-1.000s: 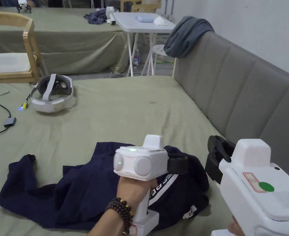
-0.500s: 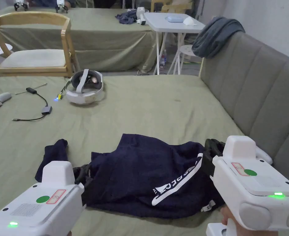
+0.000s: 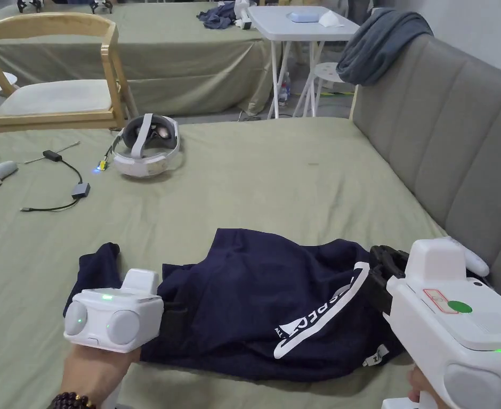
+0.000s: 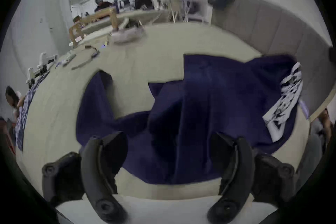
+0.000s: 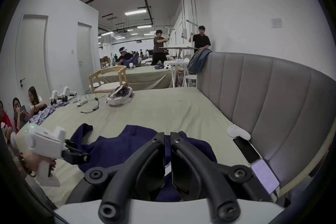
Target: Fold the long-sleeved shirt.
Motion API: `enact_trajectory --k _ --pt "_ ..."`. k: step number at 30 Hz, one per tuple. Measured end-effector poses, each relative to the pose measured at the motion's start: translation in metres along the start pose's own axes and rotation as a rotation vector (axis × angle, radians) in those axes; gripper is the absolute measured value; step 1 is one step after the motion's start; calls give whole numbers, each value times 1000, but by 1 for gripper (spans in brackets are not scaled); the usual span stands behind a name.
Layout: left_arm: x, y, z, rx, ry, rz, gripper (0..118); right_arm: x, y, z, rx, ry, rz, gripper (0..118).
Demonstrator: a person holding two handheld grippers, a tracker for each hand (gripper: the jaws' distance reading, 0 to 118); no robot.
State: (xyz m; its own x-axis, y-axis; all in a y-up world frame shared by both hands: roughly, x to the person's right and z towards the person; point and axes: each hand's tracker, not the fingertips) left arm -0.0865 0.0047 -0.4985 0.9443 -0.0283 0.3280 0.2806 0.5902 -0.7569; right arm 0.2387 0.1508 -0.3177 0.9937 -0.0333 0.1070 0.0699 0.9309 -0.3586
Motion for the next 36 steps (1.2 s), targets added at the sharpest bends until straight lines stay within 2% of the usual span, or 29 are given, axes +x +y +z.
enact_trajectory --k 1,2,3,4,5,7,8,9,11,14,19,21,22,24,25,26,27,29,30,33,36 --pt "3 -4 -18 -40 11 -15 70 3 -2 -2 -12 -10 -4 5" --pt "6 -8 -31 -82 22 -21 38 9 -5 -4 -22 -17 -11 5" --pt "3 -5 -30 -111 -2 -3 18 14 -7 -5 -38 -29 -22 5" --pt "3 -8 -30 -110 -35 11 15 20 -9 -7 -60 -44 -37 8" --pt "8 -10 -24 -71 -51 14 12 26 -11 -8 -88 -55 -54 27" --pt "11 -3 6 -55 -28 9 11 43 -21 -15 -178 -54 -100 87" --pt "8 -3 14 -40 -58 30 11 50 -29 -20 -231 -71 -105 112" --pt "6 -3 22 -17 -86 49 11 57 -39 -28 -273 -88 -100 114" --pt "-2 0 46 35 -91 53 11 72 -59 -38 -326 -147 -71 107" --pt "-11 -1 75 94 -90 49 11 94 -87 -68 -486 -207 -1 105" --pt "-15 5 91 130 -104 45 11 116 -110 -132 -544 -173 42 104" --pt "-15 5 89 127 -100 35 11 116 -114 -157 -558 -108 64 96" --pt "-15 5 88 122 -101 35 11 114 -115 -165 -574 -66 64 87" --pt "-20 6 78 115 -103 44 11 104 -123 -177 -577 16 83 55" --pt "-21 6 77 115 -98 43 11 97 -124 -174 -562 -11 97 48" --pt "-23 7 76 116 -94 45 11 94 -118 -171 -543 -14 102 21" --pt "-21 8 83 116 -93 50 11 94 -113 -169 -569 32 90 12" --pt "-30 11 91 150 -111 96 11 90 -97 -155 -575 26 106 12" --pt "-35 14 98 178 -117 109 10 90 -84 -144 -519 49 127 12" --pt "-50 35 114 202 -105 113 10 96 -23 -98 -319 67 70 12" --pt "-59 67 142 284 -59 98 10 99 50 -66 -125 130 58 12"
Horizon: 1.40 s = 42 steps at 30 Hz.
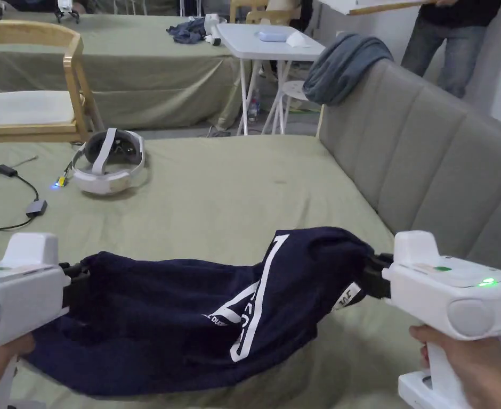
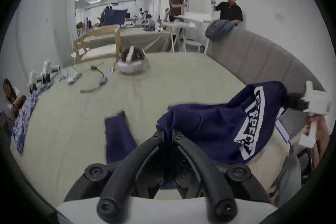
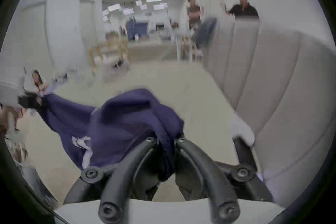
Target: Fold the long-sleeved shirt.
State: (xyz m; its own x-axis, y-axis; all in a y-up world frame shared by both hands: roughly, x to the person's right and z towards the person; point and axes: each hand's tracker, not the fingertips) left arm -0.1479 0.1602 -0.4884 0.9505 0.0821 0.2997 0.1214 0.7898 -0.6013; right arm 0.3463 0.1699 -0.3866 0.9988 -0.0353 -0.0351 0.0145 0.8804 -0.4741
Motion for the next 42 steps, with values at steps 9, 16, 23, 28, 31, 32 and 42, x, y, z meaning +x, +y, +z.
enact_trajectory --k 9,16,23,28,31,32,42 --pt "-49 179 71 303 159 15 9 -26 223 17 262 -82 203 12" --pt "-82 310 122 413 325 71 9 -36 371 21 365 -237 218 12" --pt "-86 359 156 467 331 105 9 -29 440 22 450 -297 111 12" --pt "-82 342 128 407 351 91 9 -24 417 -8 380 -279 96 12" --pt "-90 324 83 335 323 115 9 -18 379 -43 318 -295 81 12" --pt "-90 312 69 312 313 130 9 -15 360 -58 276 -290 63 12" --pt "-102 166 -49 16 247 190 9 9 158 -164 -96 -236 -79 12"
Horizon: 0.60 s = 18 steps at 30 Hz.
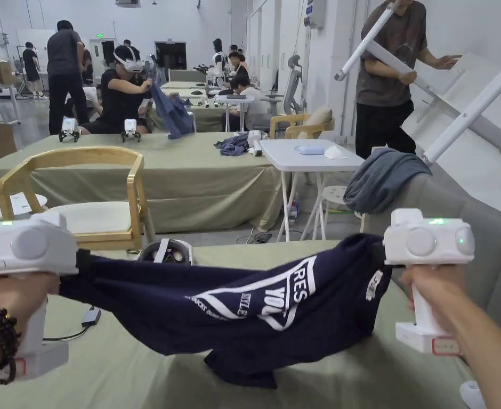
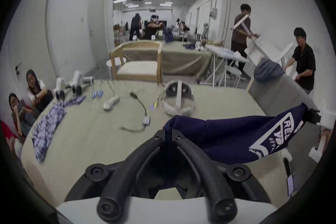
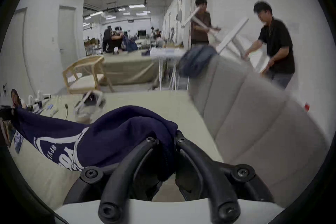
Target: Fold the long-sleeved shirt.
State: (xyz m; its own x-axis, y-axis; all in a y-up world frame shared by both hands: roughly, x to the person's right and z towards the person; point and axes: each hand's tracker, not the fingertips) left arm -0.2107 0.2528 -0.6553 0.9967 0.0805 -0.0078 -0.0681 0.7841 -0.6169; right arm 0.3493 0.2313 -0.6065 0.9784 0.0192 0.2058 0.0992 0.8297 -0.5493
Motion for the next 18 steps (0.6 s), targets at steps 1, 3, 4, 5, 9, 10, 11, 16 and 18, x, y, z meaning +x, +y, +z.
enact_trajectory --k 1,3,4,5,9,10,11,16,18 --pt "-2 -13 -2 0 -8 -10 9 1 -13 0 7 -2 4 12" --pt "-9 -37 5 13 -42 -27 9 5 -35 10 -2 33 -17 12" --pt "-14 -51 11 22 -60 -23 9 7 -46 23 18 63 -25 12" --pt "-19 -68 19 21 -80 -18 9 9 -59 39 19 93 -12 12" --pt "-38 -149 77 30 -62 -39 9 25 -138 97 22 143 -13 12" --pt "-42 -172 89 24 -41 -40 9 28 -162 113 5 152 -21 12" --pt "-49 -195 101 8 -39 -58 9 32 -188 126 -44 171 -21 12" --pt "-80 -307 109 -258 49 -102 9 39 -292 143 -366 174 111 12" --pt "-82 -333 92 -357 49 -128 9 33 -318 122 -509 172 212 12"
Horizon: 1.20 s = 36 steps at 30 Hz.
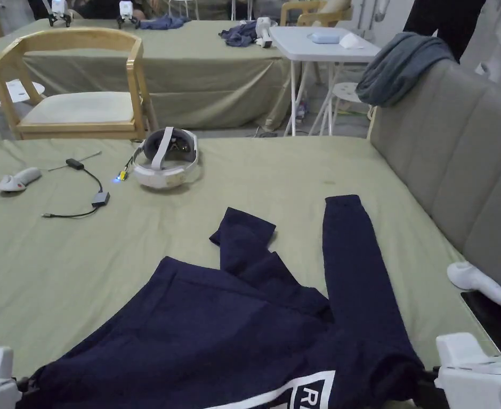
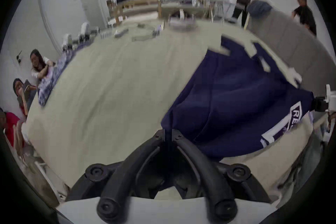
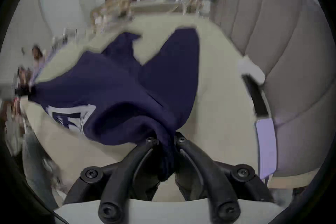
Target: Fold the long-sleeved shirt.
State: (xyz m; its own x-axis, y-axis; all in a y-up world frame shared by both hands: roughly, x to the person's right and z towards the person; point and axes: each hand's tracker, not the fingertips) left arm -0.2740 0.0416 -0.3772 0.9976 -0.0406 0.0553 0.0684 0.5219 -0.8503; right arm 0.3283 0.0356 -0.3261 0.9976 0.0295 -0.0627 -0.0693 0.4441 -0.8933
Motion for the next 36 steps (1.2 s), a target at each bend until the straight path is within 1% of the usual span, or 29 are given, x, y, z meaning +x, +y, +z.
enact_trajectory --k 2,3,4,5,6,7,8,9,10,11,12,13,14,15,16,17,19,20,21,22,23,24,25,26,29,30,33,35,36 --pt "4 -9 -20 -26 15 -15 9 -8 -3 -26 -101 -19 64 12" --pt "9 -8 -22 -16 16 -10 9 -10 0 -33 -102 -38 56 12" --pt "10 -7 -24 -13 18 4 15 -9 2 -39 -90 -23 50 12" --pt "10 -5 -24 -15 15 24 32 -7 5 -43 -94 -17 37 14" --pt "10 -5 -22 -3 -5 48 41 -9 6 -37 -94 -17 30 17" --pt "6 0 -17 10 -20 57 41 -6 8 -32 -88 -17 22 17" --pt "6 2 -12 41 -53 65 77 -4 9 -21 -60 -36 5 32" --pt "5 3 -5 81 -62 65 106 -2 11 -8 -23 -64 -13 57" --pt "1 11 9 198 -78 62 109 2 9 9 21 -73 -35 84" --pt "2 20 32 202 -97 41 102 7 9 26 75 -56 -59 111" --pt "1 26 41 186 -92 39 101 12 10 42 135 -33 -91 116" --pt "1 34 50 184 -88 38 101 18 12 55 188 -9 -147 114" --pt "1 40 59 196 -95 32 88 22 13 71 233 5 -215 99" --pt "7 34 54 219 -99 18 58 25 15 80 259 6 -255 63" --pt "12 36 54 234 -96 2 17 28 17 85 278 6 -283 4" --pt "16 39 59 254 -80 10 6 28 16 95 280 -82 -301 0" --pt "12 40 52 267 -91 -2 4 28 27 97 281 -40 -282 0" --pt "12 43 53 265 -88 -14 4 26 29 99 280 -41 -282 9" --pt "13 46 54 272 -96 -4 4 24 31 98 272 -50 -299 37" --pt "14 49 54 277 -101 2 4 30 29 82 244 -62 -312 70" --pt "26 52 45 280 -106 -2 4 27 28 73 190 -72 -298 95" --pt "31 54 41 235 -141 13 4 23 26 66 159 -77 -274 95" --pt "36 58 38 232 -143 7 4 19 24 58 134 -64 -257 89" --pt "40 62 34 228 -146 -4 4 23 17 44 116 -55 -278 83" --pt "39 70 25 230 -145 -37 4 19 12 12 66 -42 -366 78" --pt "42 74 20 227 -147 -47 4 28 8 -5 48 -56 -387 76" --pt "51 88 14 217 -156 -72 4 20 14 -32 11 -27 -412 69" --pt "70 99 9 207 -165 -83 4 15 16 -50 -10 5 -409 57" --pt "77 106 5 203 -170 -94 4 8 19 -58 -27 17 -392 54"
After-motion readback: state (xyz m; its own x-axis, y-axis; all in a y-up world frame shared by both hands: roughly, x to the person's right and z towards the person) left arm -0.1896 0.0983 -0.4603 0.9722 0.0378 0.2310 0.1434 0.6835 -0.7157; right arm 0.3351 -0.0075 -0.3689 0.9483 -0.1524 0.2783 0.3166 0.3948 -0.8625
